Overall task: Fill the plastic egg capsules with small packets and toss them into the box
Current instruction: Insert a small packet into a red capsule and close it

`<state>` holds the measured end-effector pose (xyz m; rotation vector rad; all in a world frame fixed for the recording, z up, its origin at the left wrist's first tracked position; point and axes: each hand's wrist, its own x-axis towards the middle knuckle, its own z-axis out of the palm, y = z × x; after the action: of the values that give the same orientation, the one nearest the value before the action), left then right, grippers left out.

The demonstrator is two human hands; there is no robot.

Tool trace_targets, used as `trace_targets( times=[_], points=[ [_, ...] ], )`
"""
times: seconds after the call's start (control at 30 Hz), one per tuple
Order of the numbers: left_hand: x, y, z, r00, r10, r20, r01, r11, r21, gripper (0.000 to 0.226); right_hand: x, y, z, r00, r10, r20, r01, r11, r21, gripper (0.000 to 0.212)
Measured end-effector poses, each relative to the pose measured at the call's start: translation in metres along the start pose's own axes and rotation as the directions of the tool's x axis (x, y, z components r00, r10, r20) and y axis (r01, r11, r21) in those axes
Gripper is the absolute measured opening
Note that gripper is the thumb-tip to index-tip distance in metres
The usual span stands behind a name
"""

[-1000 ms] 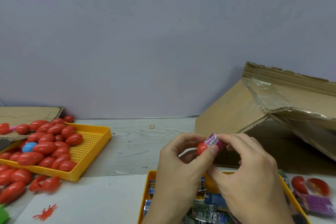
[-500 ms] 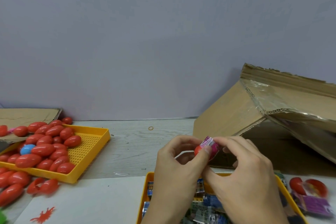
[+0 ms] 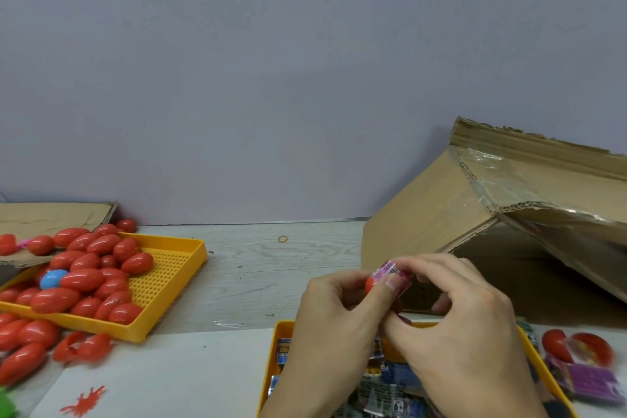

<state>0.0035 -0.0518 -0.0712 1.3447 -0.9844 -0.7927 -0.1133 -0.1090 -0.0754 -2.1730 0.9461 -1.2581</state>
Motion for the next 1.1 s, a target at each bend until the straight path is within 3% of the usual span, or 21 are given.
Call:
trace_targets(
  times=[0.1,0.2,0.37,0.83,1.1],
  points=[
    [-0.0001,0.0007,-0.0009,1.000,-0.006,-0.003,0.006,1.000,-0.015,0.020,-0.0003,-0.0007,-0.0003,1.000,-0.004,0.009,0.004,1.000,0.013,0.044],
    [-0.0005,0.0018,0.0006,0.999,0.021,-0.027,-0.022,0.999,-0.038,0.033,-0.0016,0.0000,0.0000,0.999,-0.010,0.037,0.010,1.000,0.011,0.046],
    [-0.0008,0.0030,-0.0008,0.999,0.029,-0.028,-0.029,0.999,-0.022,0.011,-0.0023,-0.0004,-0.0008,0.996,-0.028,0.085,0.027,0.999,0.018,0.049],
    [-0.0023,0.0021,-0.0033,0.999,-0.021,0.037,0.020,0.999,0.029,0.012,-0.0016,0.0013,-0.0033,0.987,-0.079,0.139,0.067,0.994,0.091,0.064],
    [-0.0028,0.0017,-0.0069,0.991,-0.103,0.081,0.098,0.993,0.070,0.008,-0.0004,0.0075,-0.0053,0.974,-0.121,0.190,0.106,0.991,0.087,0.062]
  ],
)
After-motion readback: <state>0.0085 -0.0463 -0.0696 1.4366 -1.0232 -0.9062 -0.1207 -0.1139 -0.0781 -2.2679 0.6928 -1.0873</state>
